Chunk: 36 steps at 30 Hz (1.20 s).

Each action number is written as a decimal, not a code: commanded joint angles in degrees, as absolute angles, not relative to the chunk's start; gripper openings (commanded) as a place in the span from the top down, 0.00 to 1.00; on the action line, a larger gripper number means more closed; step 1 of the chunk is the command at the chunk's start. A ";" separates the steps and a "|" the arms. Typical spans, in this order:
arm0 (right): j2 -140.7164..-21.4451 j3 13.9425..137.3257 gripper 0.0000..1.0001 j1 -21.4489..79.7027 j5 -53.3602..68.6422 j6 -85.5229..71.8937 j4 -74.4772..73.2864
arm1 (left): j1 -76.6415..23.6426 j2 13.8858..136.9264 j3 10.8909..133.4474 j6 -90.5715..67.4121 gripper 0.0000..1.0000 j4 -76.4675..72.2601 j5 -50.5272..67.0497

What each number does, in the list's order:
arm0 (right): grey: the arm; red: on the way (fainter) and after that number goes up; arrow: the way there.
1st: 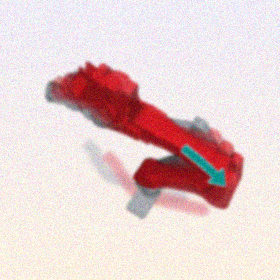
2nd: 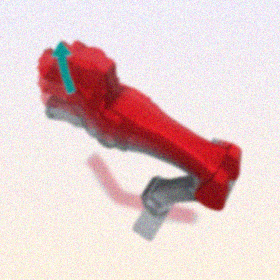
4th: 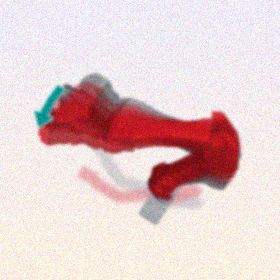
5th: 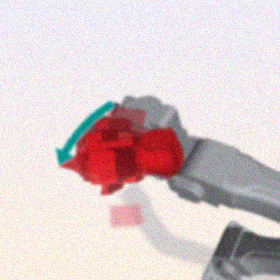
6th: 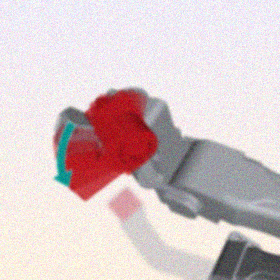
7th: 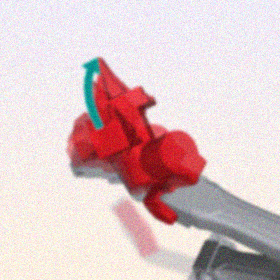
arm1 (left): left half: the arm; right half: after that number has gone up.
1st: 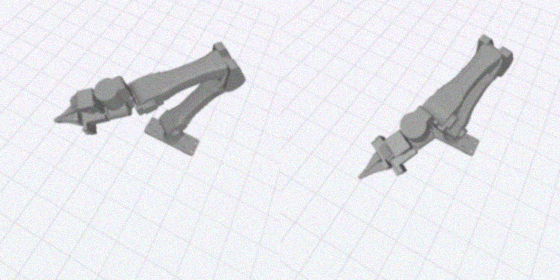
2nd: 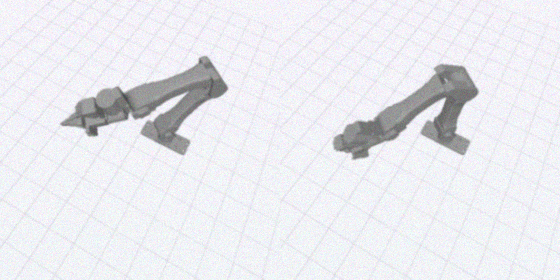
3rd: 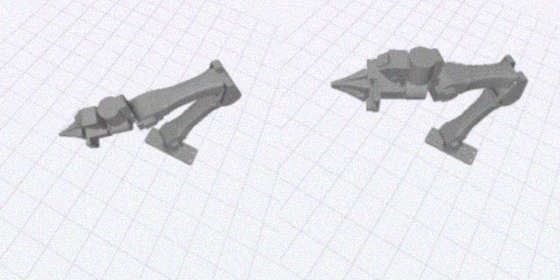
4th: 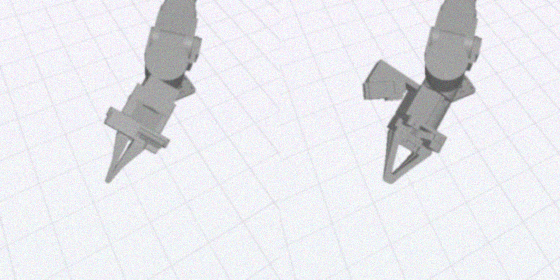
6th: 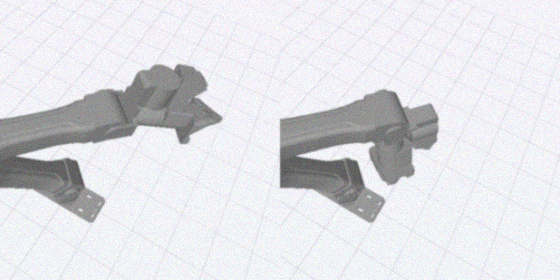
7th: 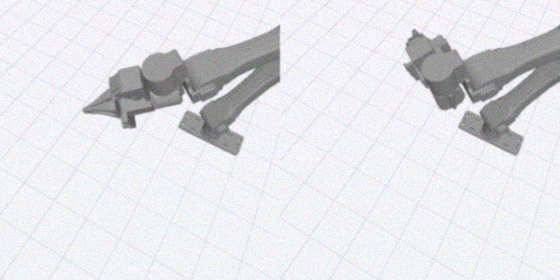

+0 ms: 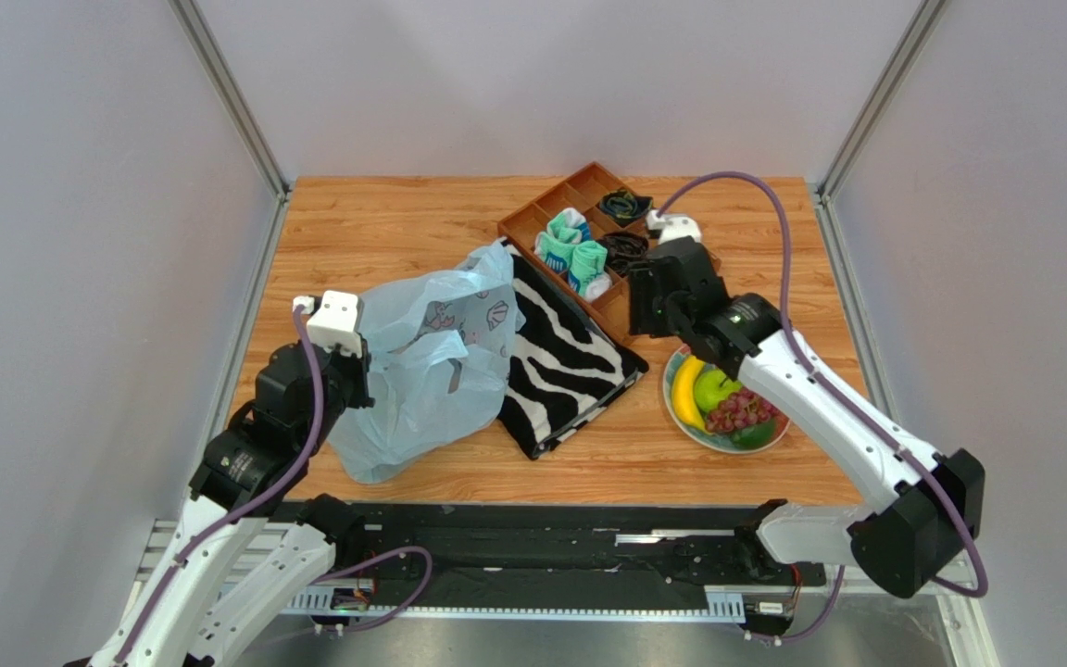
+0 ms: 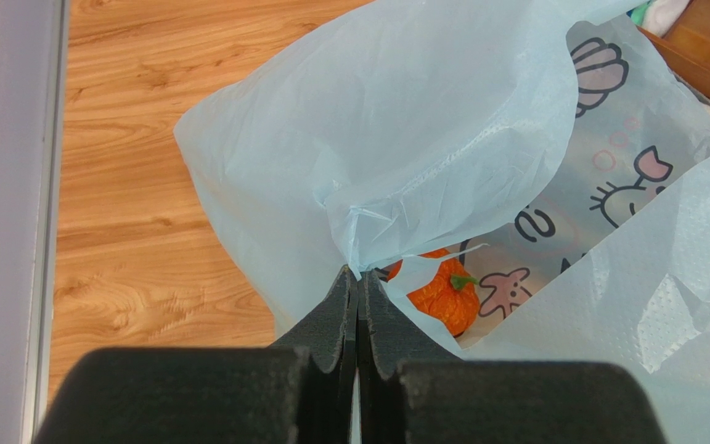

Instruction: Place the fruits into the plastic bag

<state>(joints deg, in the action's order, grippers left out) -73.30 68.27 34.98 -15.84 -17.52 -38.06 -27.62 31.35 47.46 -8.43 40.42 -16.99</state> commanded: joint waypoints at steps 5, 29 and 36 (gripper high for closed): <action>-69.87 63.63 0.49 25.14 -29.09 -17.23 -51.40 | -27.69 30.85 48.25 -7.47 1.00 38.94 -16.35; -82.62 63.37 0.60 23.82 -34.54 -18.72 -58.19 | -27.69 31.82 48.16 -7.30 1.00 38.58 -15.47; -83.14 63.02 0.62 23.82 -34.80 -18.37 -59.15 | -27.69 31.90 48.16 -7.29 1.00 38.67 -15.21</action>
